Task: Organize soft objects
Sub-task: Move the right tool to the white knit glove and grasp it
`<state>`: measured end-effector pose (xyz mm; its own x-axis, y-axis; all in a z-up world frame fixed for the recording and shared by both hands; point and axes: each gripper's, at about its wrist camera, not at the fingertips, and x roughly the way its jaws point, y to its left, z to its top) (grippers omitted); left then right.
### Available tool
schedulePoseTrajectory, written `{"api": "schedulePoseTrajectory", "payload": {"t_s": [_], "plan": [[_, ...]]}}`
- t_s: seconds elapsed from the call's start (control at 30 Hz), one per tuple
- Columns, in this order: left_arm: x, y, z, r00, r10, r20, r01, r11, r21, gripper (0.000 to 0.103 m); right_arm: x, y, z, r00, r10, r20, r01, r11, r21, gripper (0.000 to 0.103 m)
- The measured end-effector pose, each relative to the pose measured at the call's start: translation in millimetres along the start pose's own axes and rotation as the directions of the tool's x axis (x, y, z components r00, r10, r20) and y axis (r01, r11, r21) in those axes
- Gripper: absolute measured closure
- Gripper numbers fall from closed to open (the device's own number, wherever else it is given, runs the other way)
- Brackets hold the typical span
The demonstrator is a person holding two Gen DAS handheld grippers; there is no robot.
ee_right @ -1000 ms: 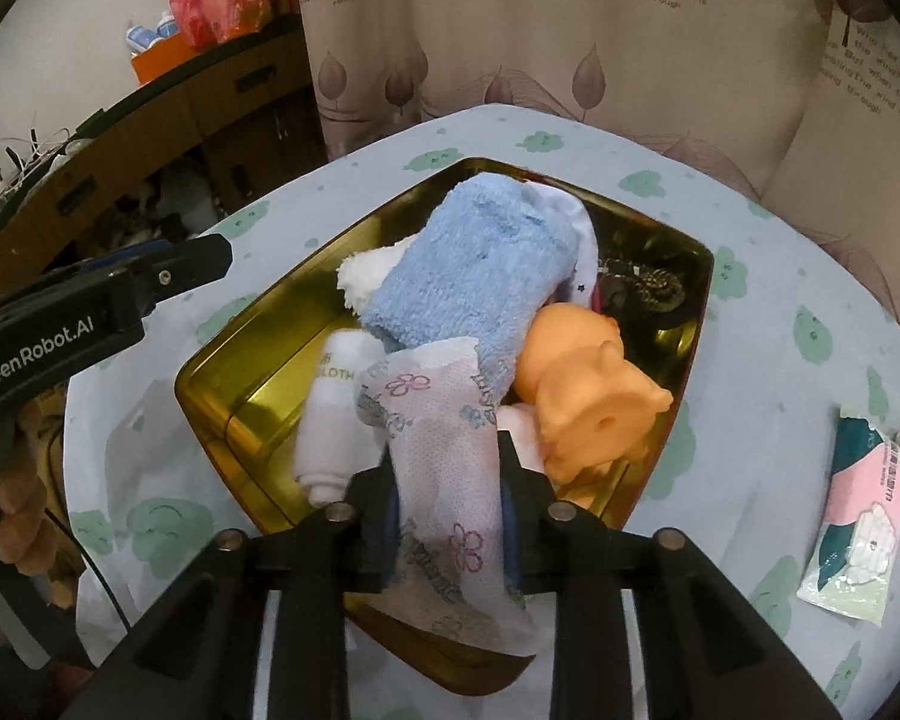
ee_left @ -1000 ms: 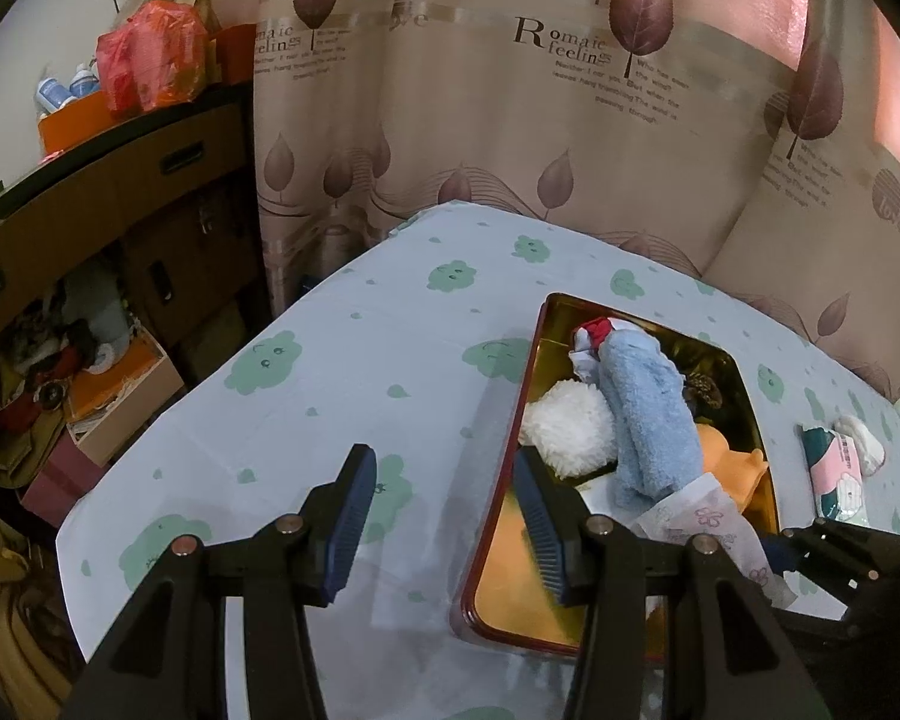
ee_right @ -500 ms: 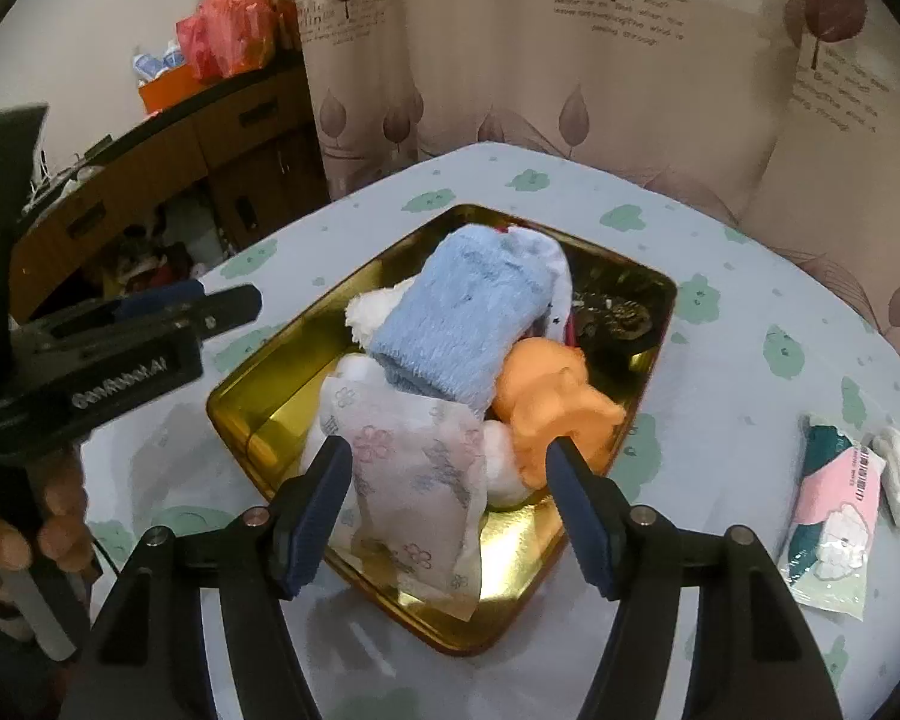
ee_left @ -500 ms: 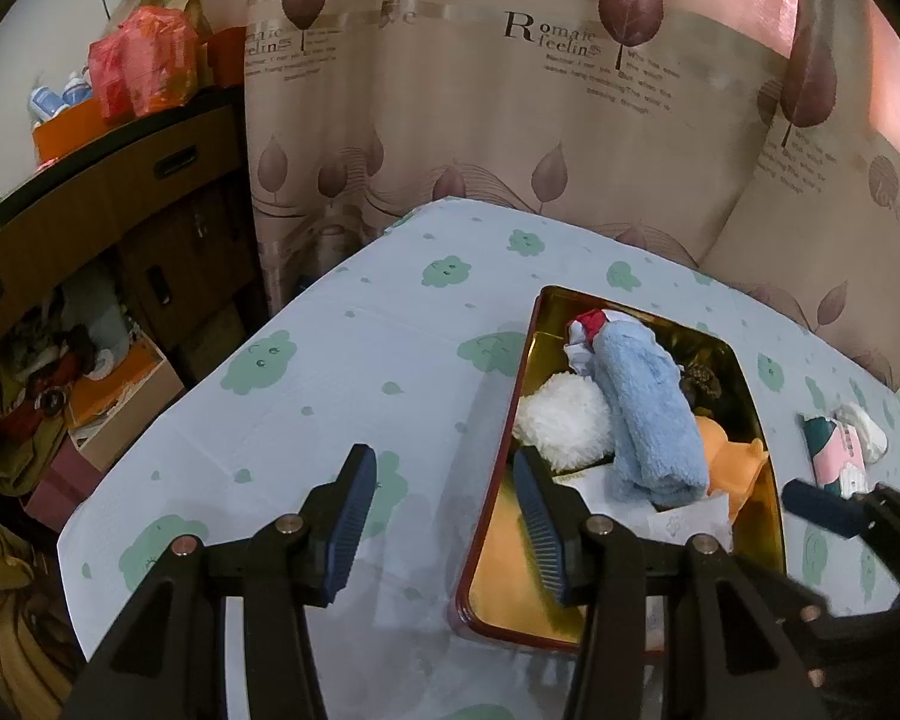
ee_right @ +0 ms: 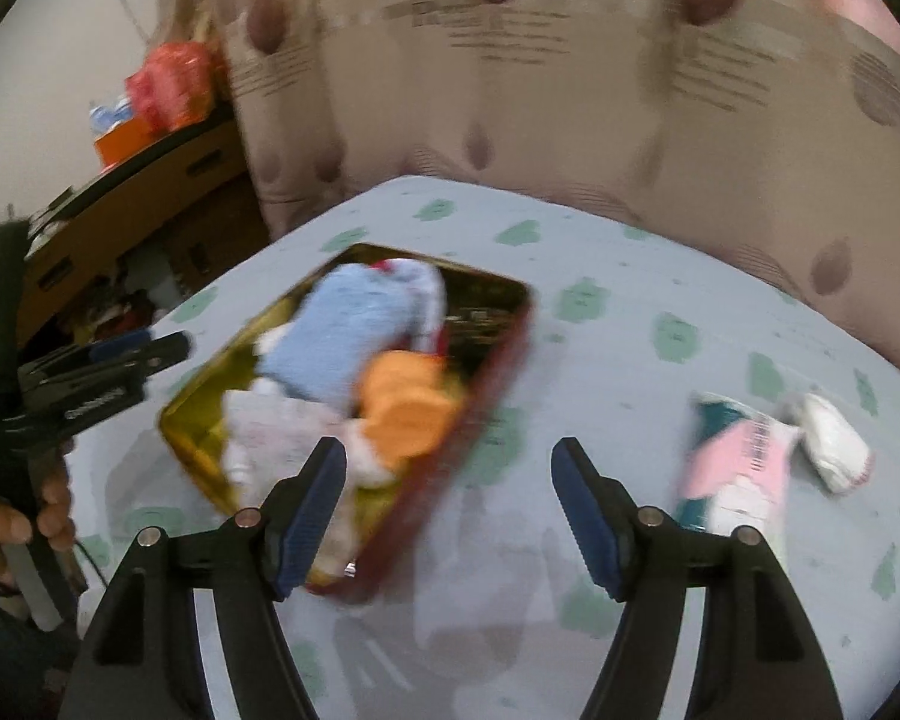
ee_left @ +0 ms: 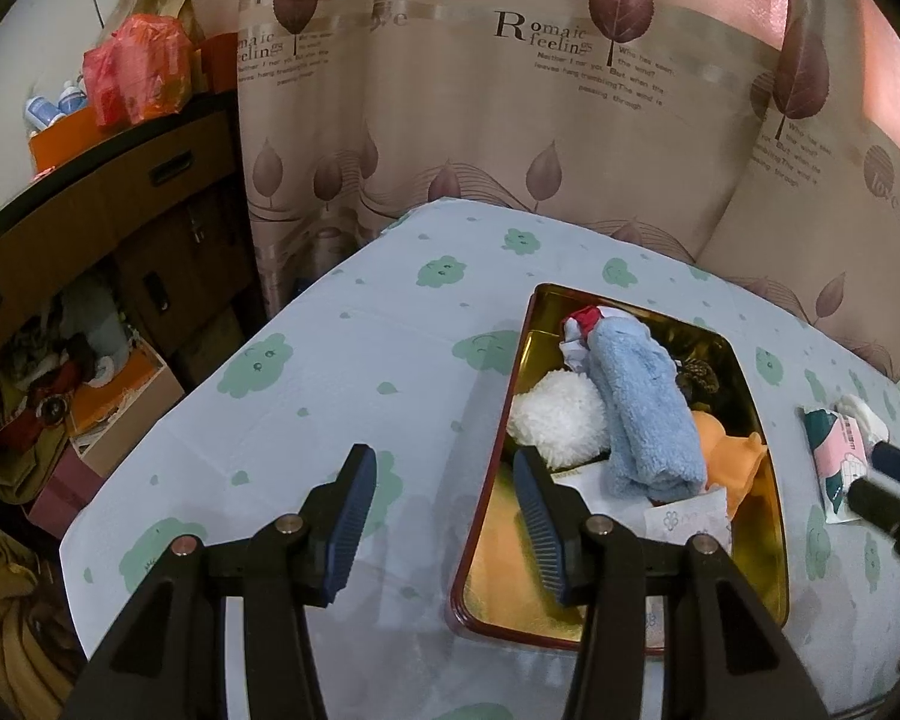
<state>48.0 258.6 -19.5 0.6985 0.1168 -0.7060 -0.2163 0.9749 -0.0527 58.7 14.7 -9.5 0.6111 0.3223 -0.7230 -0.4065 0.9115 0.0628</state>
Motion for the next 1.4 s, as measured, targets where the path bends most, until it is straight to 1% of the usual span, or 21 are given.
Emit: {"api": "schedulePoseTrajectory", "payload": {"t_s": [0.13,0.3,0.4,0.47,0.53,0.67,0.73,0.77,0.87,1.03,1.07,1.13,1.17,1.33,1.37,1.4], "plan": [[0,0,0,1.0,-0.001,0.001,0.001,1.0,0.0,0.054,-12,-45,-6,0.997,-0.079,0.006,0.078,0.995,0.065,0.032],[1,0,0,1.0,0.007,0.001,-0.007,1.0,-0.003,0.054,-26,-107,-16,0.983,-0.183,-0.002,0.18,0.968,0.173,0.032],[2,1,0,1.0,0.014,0.002,-0.014,1.0,0.003,0.054,-30,-141,-23,0.966,-0.256,-0.021,0.255,0.945,0.206,0.03],[2,2,0,1.0,0.019,0.004,-0.019,1.0,0.005,0.054,-29,-164,-29,0.952,-0.301,-0.048,0.304,0.926,0.223,0.029],[3,1,-1,1.0,0.024,0.004,-0.024,1.0,0.01,0.054,-26,-181,-33,0.944,-0.324,-0.062,0.33,0.915,0.232,0.029],[5,0,-1,0.999,0.032,0.01,-0.032,0.999,0.024,0.054,-17,-209,-38,0.935,-0.345,-0.082,0.354,0.9,0.253,0.028],[5,0,-2,0.999,0.043,0.02,-0.044,0.999,0.032,0.054,-9,-219,-36,0.932,-0.353,-0.089,0.363,0.894,0.262,0.022],[5,0,-2,0.999,0.048,0.025,-0.049,0.998,0.039,0.054,-5,-224,-34,0.929,-0.357,-0.094,0.369,0.891,0.264,0.022],[7,-1,-3,0.998,0.049,0.026,-0.051,0.997,0.051,0.054,7,-237,-28,0.923,-0.377,-0.084,0.385,0.882,0.271,0.022],[13,-2,-5,0.998,0.063,0.017,-0.064,0.996,0.063,0.054,29,-255,-15,0.92,-0.385,-0.076,0.389,0.871,0.3,0.018],[14,-2,-6,0.998,0.065,0.015,-0.066,0.996,0.064,0.054,34,-259,-13,0.917,-0.39,-0.082,0.396,0.867,0.303,0.018],[15,-2,-6,0.998,0.065,0.018,-0.066,0.996,0.065,0.054,45,-265,-10,0.921,-0.379,-0.087,0.387,0.868,0.311,0.018],[16,-2,-6,0.998,0.067,0.016,-0.068,0.996,0.066,0.054,51,-268,-9,0.92,-0.38,-0.097,0.39,0.867,0.309,0.018],[20,-3,-7,0.997,0.082,0.009,-0.082,0.994,0.075,0.054,66,-279,-14,0.915,-0.388,-0.11,0.403,0.864,0.302,0.018],[20,-3,-6,0.997,0.079,0.012,-0.08,0.994,0.076,0.054,68,-283,-16,0.916,-0.384,-0.115,0.4,0.863,0.308,0.019],[20,-4,-6,0.997,0.08,0.013,-0.08,0.993,0.081,0.054,69,-286,-17,0.918,-0.375,-0.125,0.395,0.863,0.316,0.026]]}}
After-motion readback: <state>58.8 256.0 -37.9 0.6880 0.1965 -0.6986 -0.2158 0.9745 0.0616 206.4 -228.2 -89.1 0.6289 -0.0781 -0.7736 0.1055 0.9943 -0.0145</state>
